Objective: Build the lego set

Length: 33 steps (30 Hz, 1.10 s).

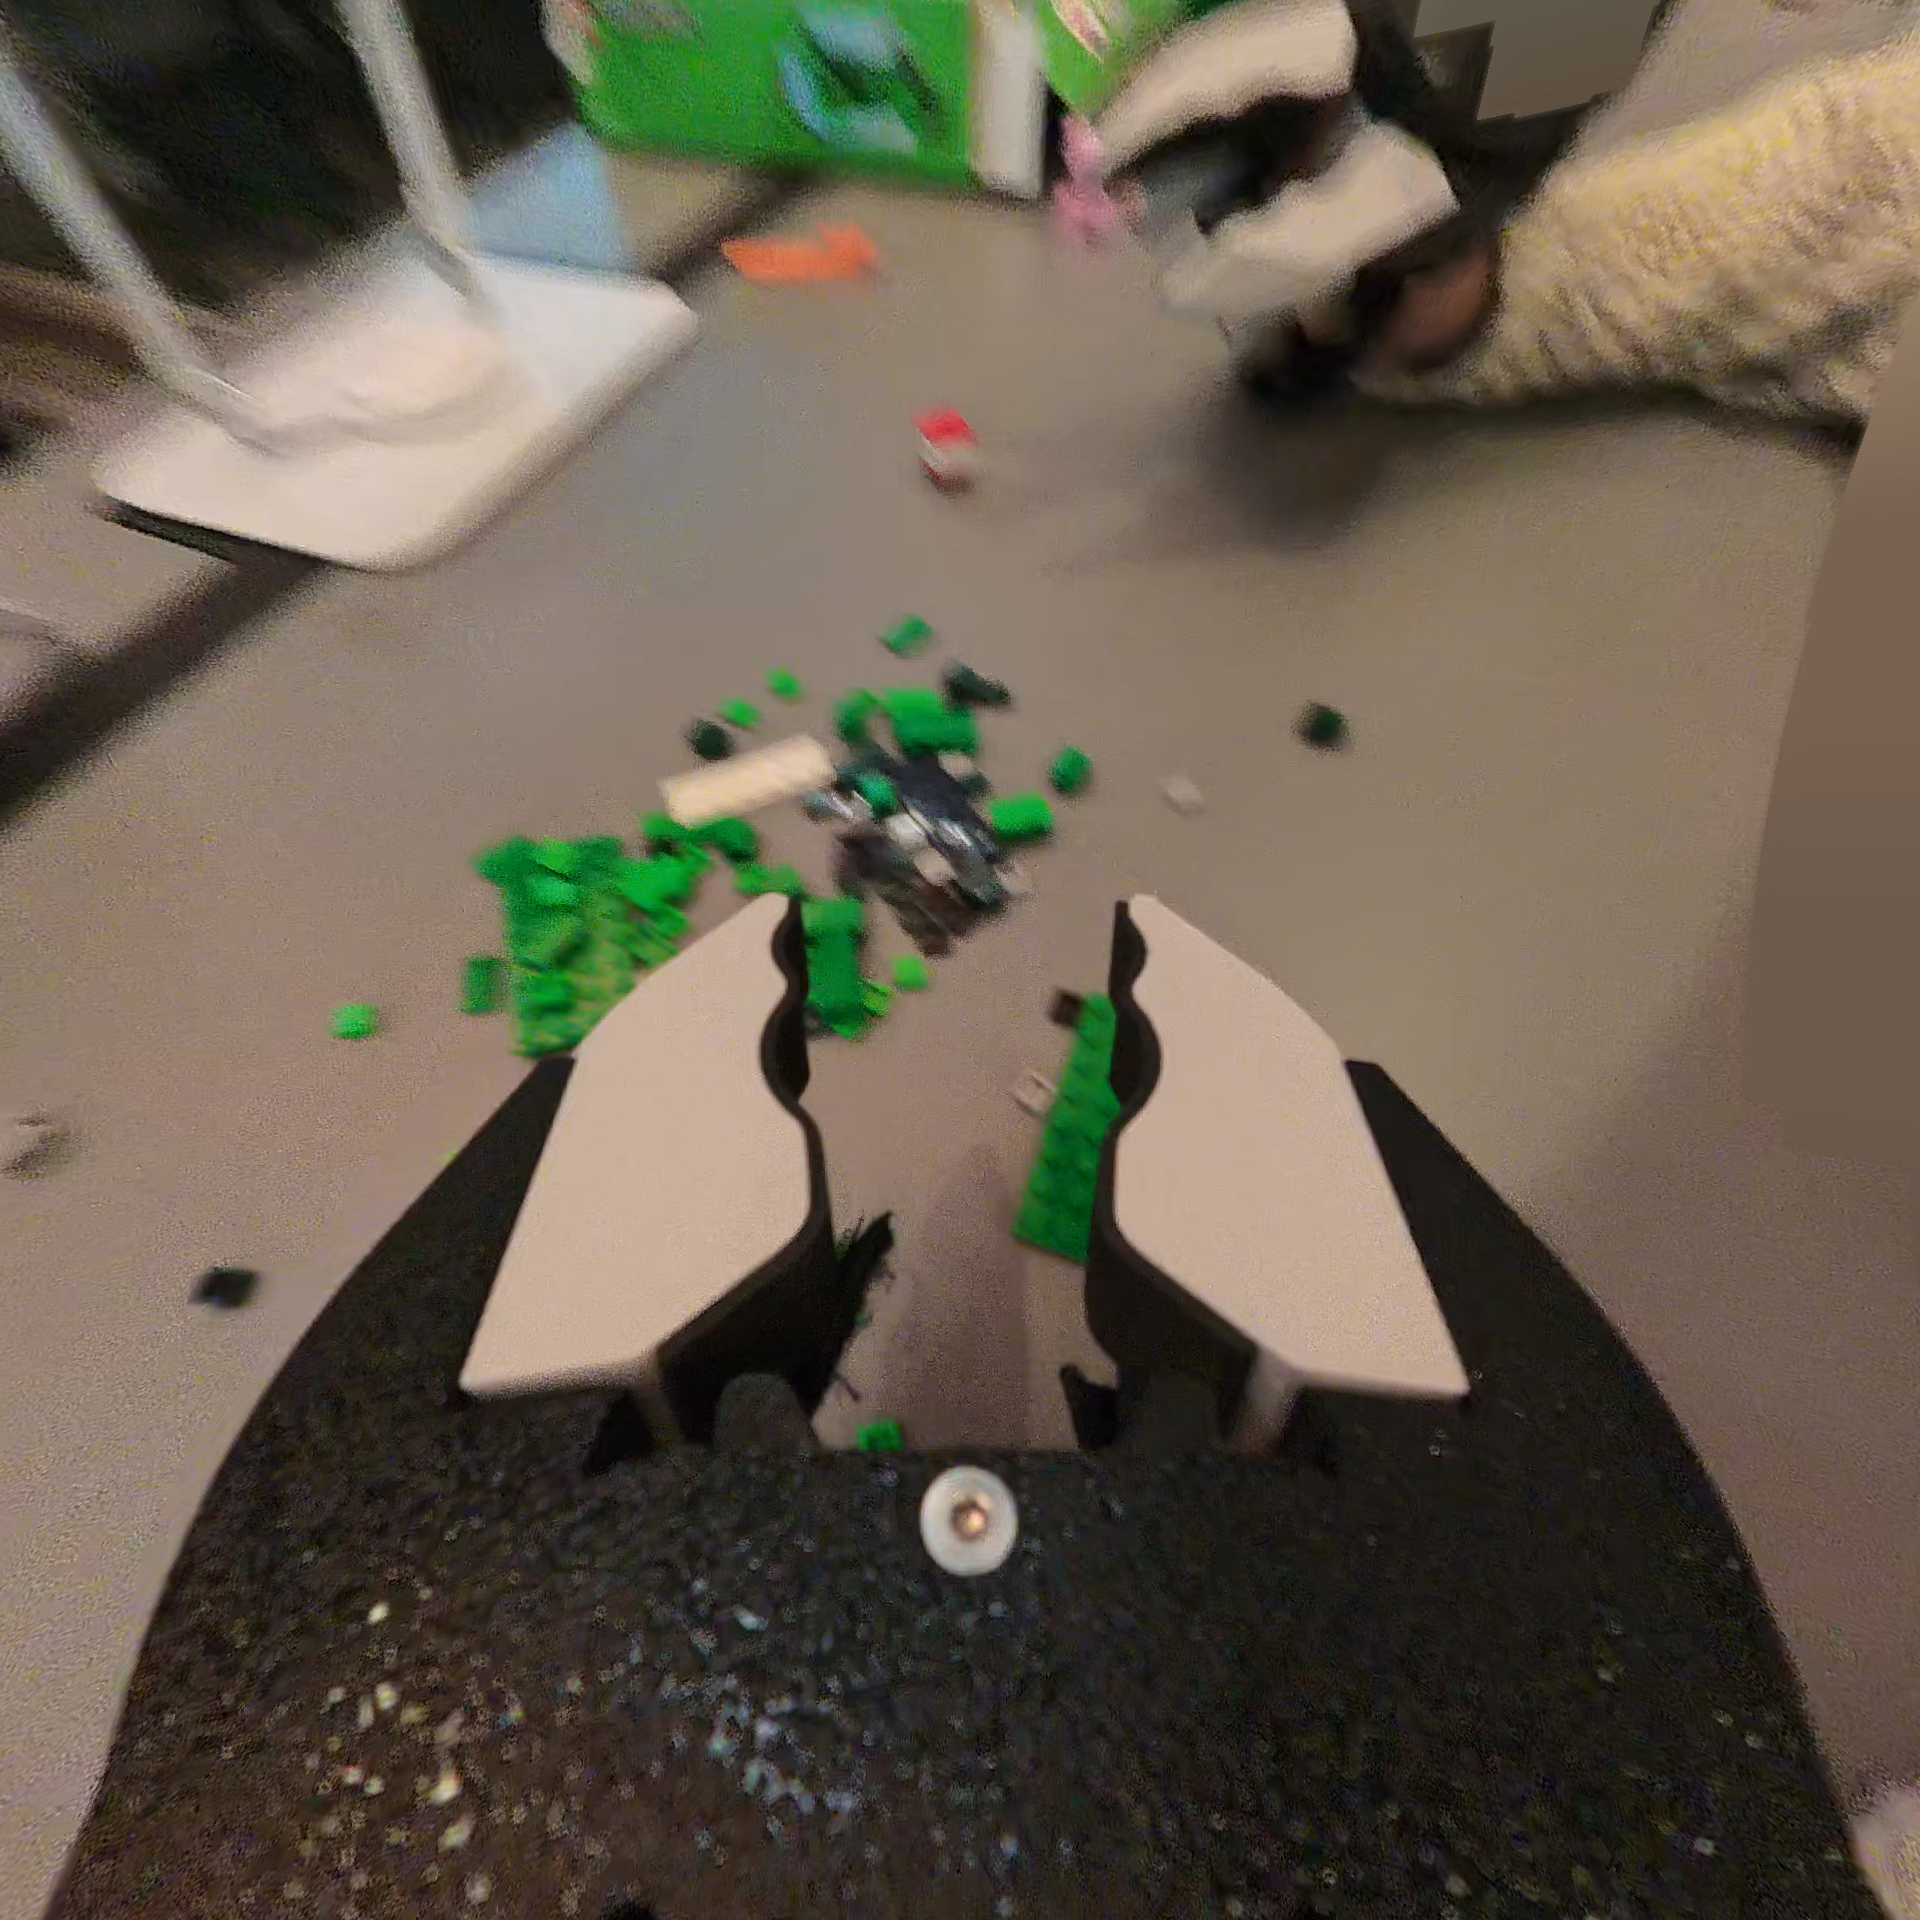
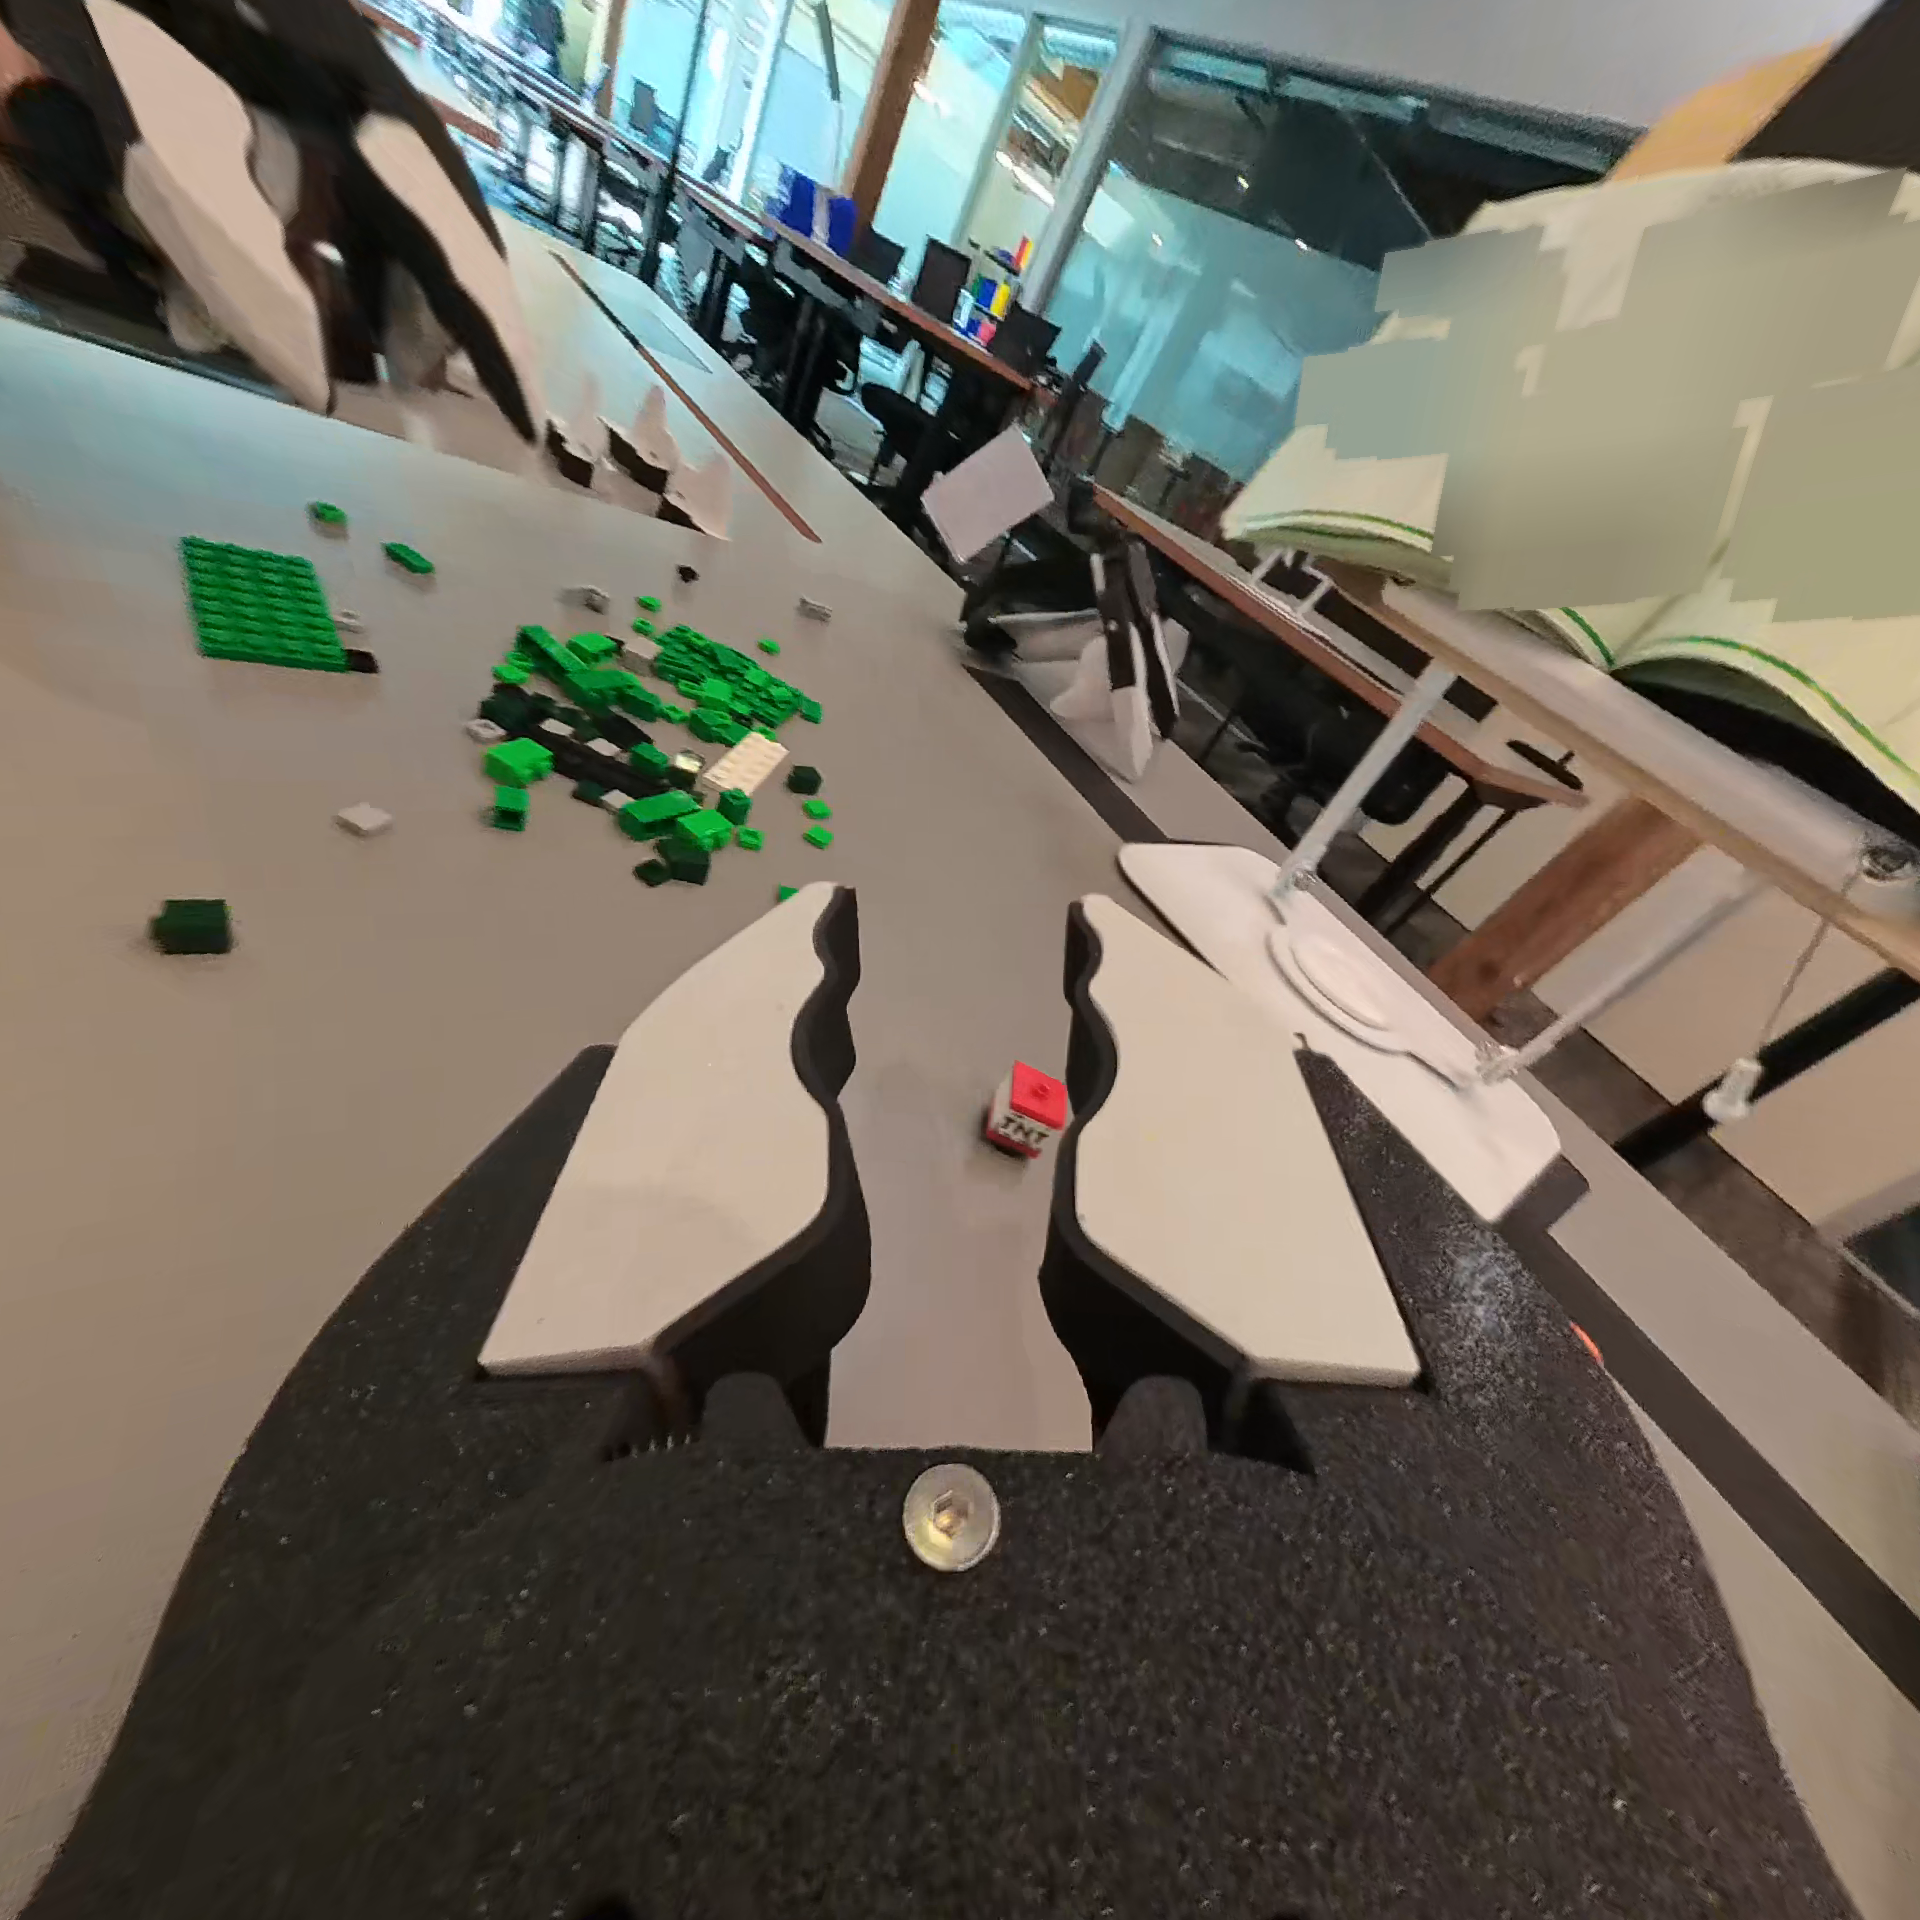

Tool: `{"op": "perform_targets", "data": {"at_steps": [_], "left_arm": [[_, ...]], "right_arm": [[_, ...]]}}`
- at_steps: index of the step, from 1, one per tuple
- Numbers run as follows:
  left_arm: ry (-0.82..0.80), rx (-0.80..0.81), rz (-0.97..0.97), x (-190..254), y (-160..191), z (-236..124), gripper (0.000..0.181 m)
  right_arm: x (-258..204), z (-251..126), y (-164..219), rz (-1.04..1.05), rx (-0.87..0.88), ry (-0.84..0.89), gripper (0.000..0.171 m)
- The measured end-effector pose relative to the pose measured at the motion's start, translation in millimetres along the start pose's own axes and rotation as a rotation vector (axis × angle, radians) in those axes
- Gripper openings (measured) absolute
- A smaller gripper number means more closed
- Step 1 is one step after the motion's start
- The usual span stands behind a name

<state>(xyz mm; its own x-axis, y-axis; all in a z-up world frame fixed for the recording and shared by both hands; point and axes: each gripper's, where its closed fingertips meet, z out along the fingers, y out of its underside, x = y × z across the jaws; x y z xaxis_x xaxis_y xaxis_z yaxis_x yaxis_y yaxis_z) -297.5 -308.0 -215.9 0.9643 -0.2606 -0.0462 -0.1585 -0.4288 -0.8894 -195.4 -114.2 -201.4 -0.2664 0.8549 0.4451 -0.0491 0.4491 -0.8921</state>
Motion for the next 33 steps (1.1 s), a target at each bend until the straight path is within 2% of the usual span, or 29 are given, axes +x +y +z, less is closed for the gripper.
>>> {"op": "perform_targets", "data": {"at_steps": [5,7,11,23,27,30,33], "left_arm": [[0.121,-0.341,0.101,30.9,48.5,14.5,0.063],[0.144,-0.419,0.123,38.5,56.9,16.0,0.066],[0.135,-0.512,0.145,40.8,67.4,10.4,0.059],[0.136,-0.58,0.075,40.3,76.8,2.3,0.032],[0.154,-0.578,0.101,43.0,76.3,2.5,0.032],[0.166,-0.552,0.128,45.8,71.0,3.9,0.032],[0.153,-0.454,0.153,45.2,52.2,3.6,0.032]], "right_arm": [[-5.4,2.8,2.6,0.028,-0.005,-0.047,0.036],[-3.4,1.7,1.3,0.05,0.008,-0.048,0.036],[0.0,1.0,1.0,0.086,0.016,-0.048,0.035],[-1.8,2.1,2.3,0.077,0.004,-0.056,0.033],[-1.4,2.1,2.1,0.08,0.006,-0.056,0.033],[-1.0,2.2,1.7,0.082,0.01,-0.056,0.032],[4.6,5.9,-1.7,0.087,0.046,-0.031,0.028]]}}
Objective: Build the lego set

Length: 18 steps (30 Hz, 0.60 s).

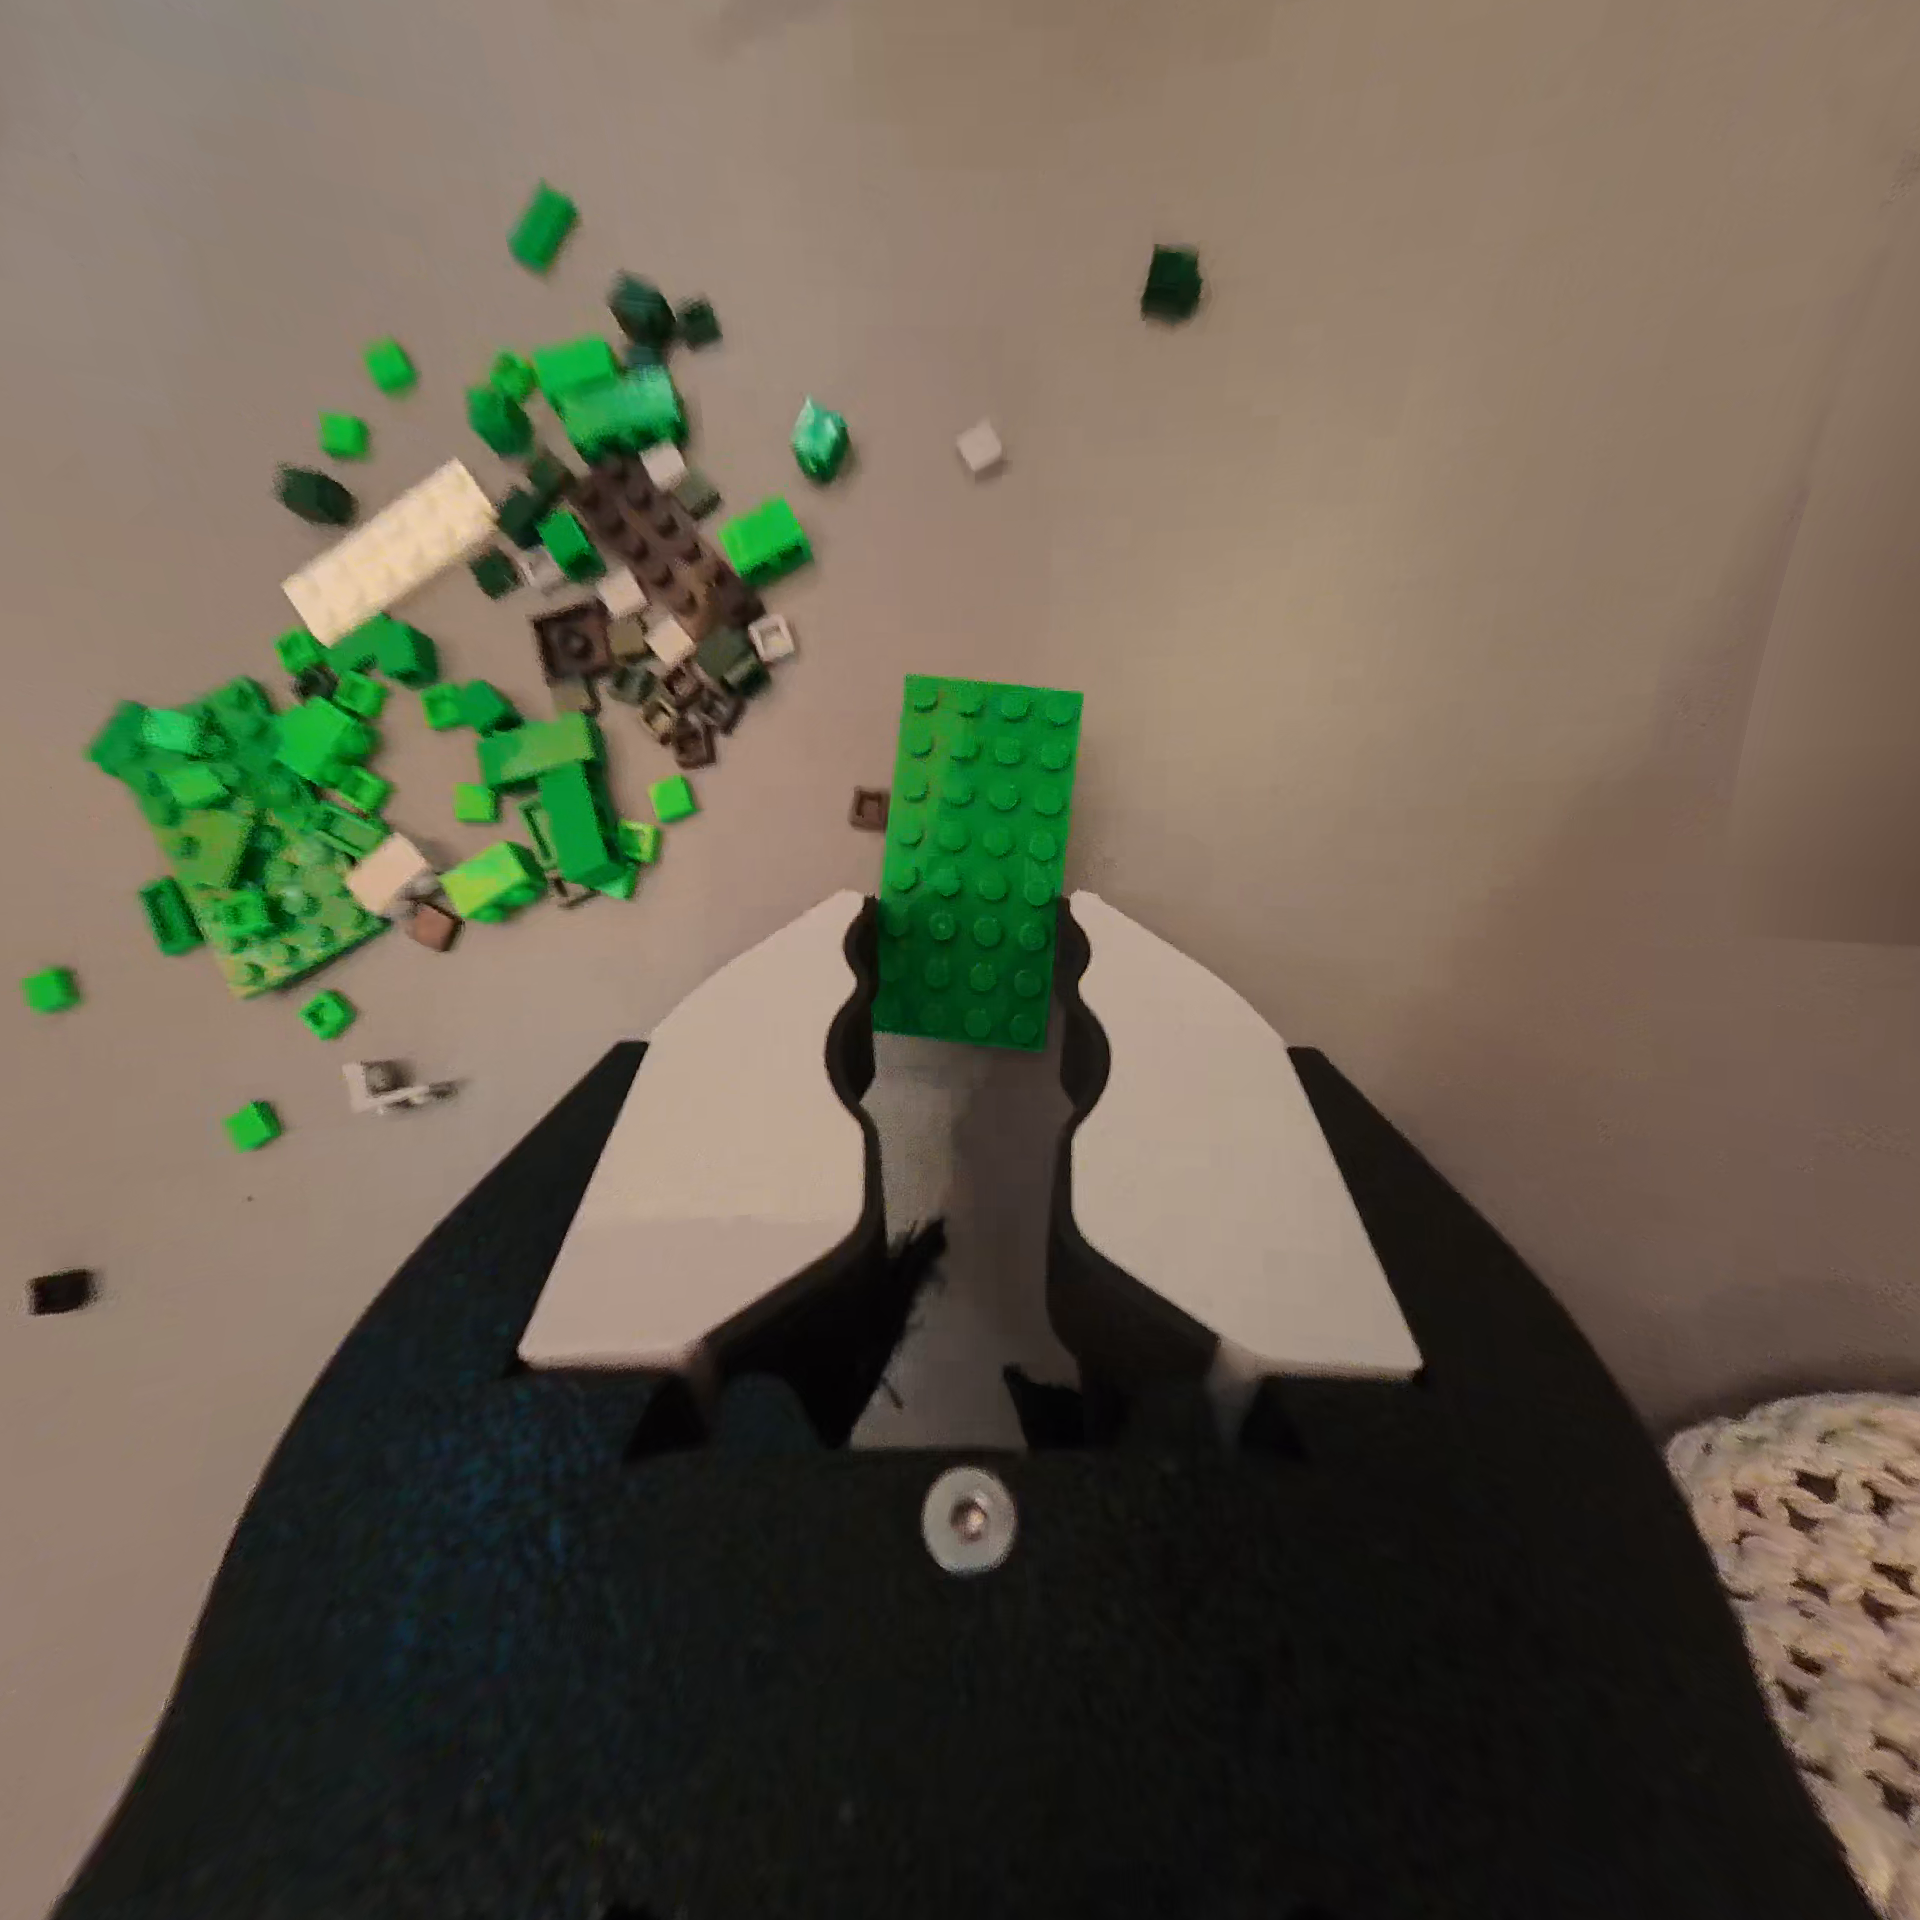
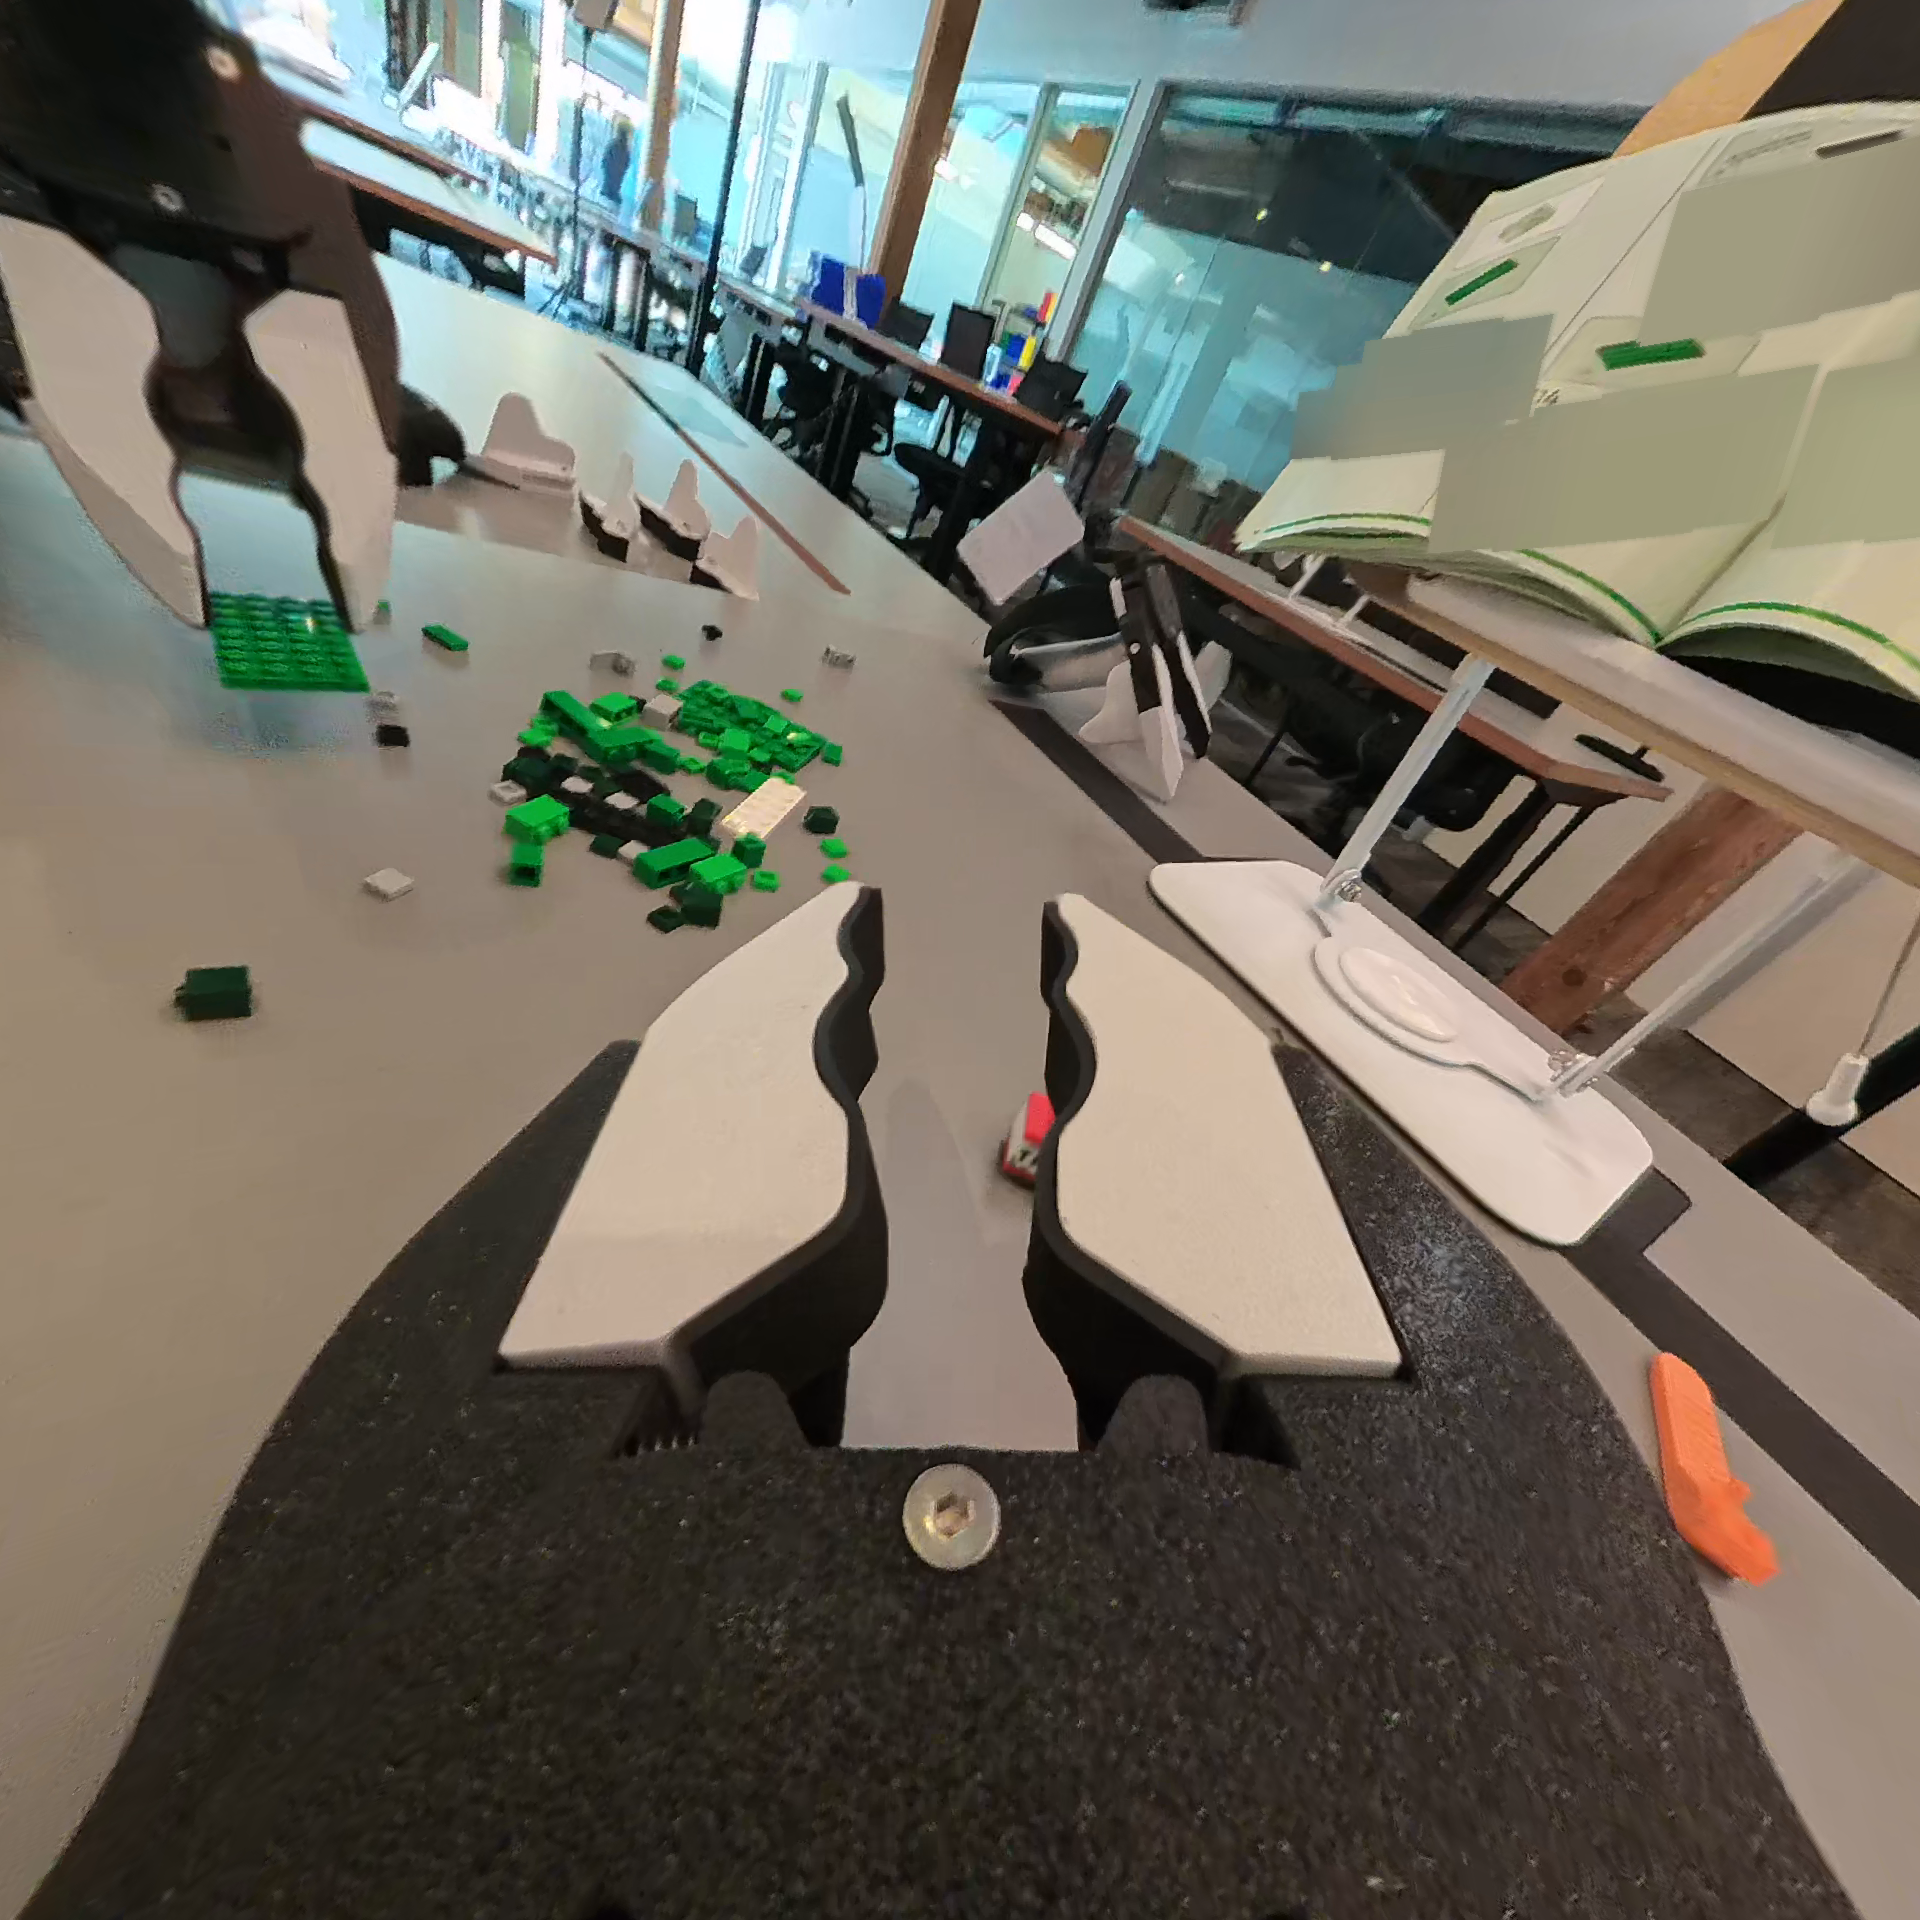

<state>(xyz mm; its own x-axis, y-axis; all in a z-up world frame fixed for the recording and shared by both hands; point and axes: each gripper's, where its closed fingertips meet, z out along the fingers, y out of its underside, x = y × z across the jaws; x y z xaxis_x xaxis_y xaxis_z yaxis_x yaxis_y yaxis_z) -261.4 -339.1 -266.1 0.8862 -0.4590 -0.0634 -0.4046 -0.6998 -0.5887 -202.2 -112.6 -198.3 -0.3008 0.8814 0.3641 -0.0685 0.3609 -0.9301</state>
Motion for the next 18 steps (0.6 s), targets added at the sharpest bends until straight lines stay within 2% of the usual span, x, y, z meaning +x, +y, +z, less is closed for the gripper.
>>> {"op": "perform_targets", "data": {"at_steps": [4,8,14,18], "left_arm": [[-0.072,0.212,0.073,-7.2,-36.8,-10.0,0.032],[-0.034,0.428,0.139,8.8,-96.1,4.2,0.032],[-0.166,0.403,0.148,5.2,-144.3,65.8,0.032],[-0.237,0.407,0.16,3.6,-161.0,88.5,0.031]], "right_arm": [[21.9,7.9,-5.5,0.047,0.066,0.094,0.028],[35.5,2.4,-13.2,0.088,0.138,0.162,0.027],[38.3,-5.6,-19.9,0.04,0.182,0.202,0.022],[36.4,-10.1,-23.9,-0.006,0.2,0.21,0.019]]}}
